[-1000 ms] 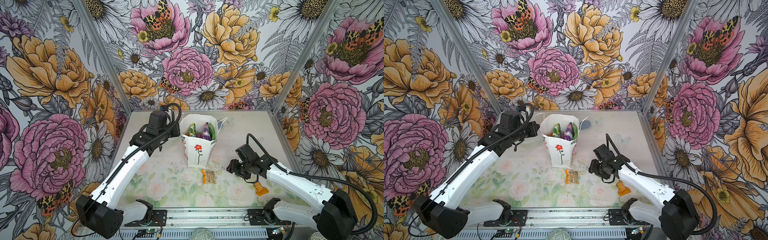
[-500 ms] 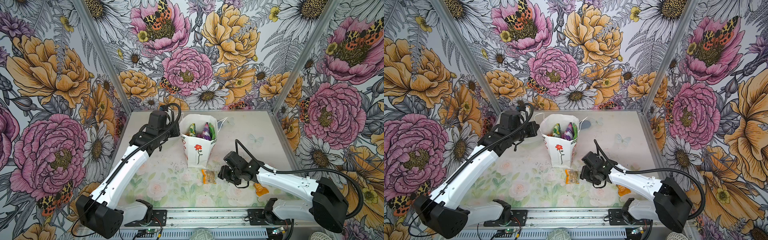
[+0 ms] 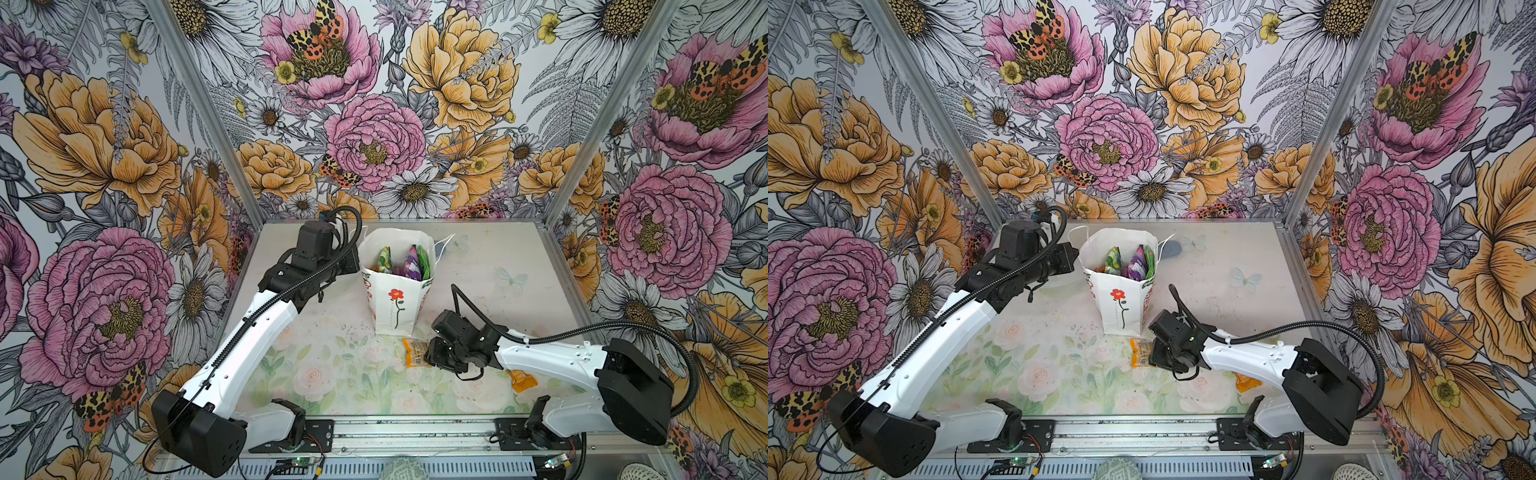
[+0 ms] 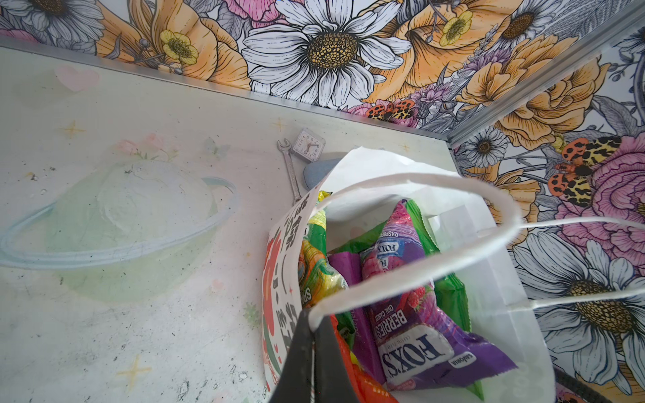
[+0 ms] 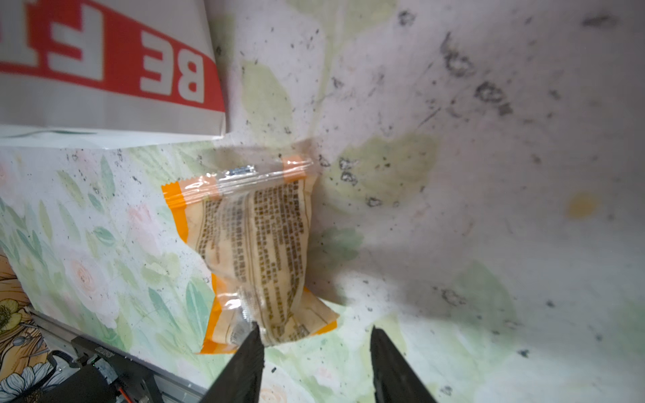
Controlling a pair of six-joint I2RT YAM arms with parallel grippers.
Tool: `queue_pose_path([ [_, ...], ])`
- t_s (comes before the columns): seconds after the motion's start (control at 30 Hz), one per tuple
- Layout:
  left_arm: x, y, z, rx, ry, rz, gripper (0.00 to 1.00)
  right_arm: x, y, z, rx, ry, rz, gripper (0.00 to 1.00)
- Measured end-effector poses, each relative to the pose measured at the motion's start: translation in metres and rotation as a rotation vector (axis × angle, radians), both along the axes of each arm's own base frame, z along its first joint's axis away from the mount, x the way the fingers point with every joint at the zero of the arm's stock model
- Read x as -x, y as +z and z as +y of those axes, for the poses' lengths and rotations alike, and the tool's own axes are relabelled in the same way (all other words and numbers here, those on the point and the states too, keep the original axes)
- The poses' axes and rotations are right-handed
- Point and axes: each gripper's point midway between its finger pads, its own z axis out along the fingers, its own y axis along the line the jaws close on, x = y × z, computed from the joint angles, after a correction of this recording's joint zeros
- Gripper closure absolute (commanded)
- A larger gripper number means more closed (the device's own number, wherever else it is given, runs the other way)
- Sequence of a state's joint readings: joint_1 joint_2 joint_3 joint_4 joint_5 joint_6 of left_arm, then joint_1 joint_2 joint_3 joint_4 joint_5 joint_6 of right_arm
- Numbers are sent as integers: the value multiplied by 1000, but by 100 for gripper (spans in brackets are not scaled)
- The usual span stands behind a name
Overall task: Place the snacks into the paper bag
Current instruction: 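Move the right gripper over the clear-orange wrapped snack near the bag, then lower the right gripper and close it on the wrapped snack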
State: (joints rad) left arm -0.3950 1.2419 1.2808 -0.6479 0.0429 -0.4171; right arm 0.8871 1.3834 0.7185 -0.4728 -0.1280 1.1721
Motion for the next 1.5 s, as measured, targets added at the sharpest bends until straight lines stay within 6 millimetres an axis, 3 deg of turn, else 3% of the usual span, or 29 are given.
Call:
queue_pose_path([
  [0.27,0,0,0,0,0,0,100,-8,-3,7,7,11,-17,59],
  [0.5,0,0,0,0,0,0,100,-13,-23,15,45,37,0,59],
  [0.83,0,0,0,0,1,0,100,-15,-20,23,42,71,-26,62],
  [1.03,0,0,0,0,1,0,100,-22,-7,22,32,82,-89,52],
  [1.2,0,0,0,0,1,0,100,-26,-7,21,52,100,-117,50],
  [1.37,0,0,0,0,1,0,100,-31,-17,23,72,114,-124,55],
  [1.5,0,0,0,0,1,1,100,-32,-23,27,73,128,-118,68],
])
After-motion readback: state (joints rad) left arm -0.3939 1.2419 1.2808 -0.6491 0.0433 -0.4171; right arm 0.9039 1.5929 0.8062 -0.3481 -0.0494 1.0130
